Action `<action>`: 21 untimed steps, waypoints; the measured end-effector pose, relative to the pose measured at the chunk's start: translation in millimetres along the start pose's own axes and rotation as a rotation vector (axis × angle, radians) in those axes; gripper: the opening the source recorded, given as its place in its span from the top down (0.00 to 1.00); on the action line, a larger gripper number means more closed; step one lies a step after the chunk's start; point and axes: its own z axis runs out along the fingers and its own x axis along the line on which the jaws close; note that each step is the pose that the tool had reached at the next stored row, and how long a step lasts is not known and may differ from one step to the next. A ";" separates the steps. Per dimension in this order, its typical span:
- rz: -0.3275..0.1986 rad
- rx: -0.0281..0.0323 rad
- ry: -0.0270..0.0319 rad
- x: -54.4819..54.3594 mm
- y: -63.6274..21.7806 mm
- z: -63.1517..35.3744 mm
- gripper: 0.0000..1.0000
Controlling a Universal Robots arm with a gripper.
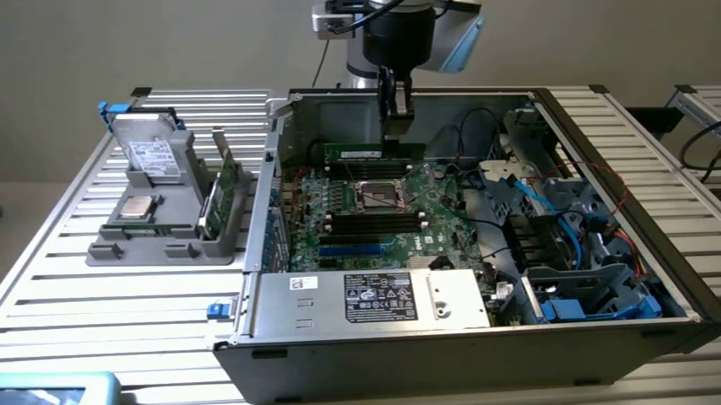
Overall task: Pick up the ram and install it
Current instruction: 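Insert the ram into the slot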
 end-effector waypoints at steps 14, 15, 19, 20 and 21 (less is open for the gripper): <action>-0.001 0.0001 0.0154 -1.6 -2.3 24.4 0.87; -0.001 0.0002 0.0161 -1.8 -2.8 26.3 0.87; -0.003 0.0004 0.0174 -2.3 -4.3 33.5 0.87; -0.005 0.0006 0.0173 -2.4 -4.4 35.4 0.87; -0.007 0.0007 0.0172 -2.5 -4.4 37.2 0.87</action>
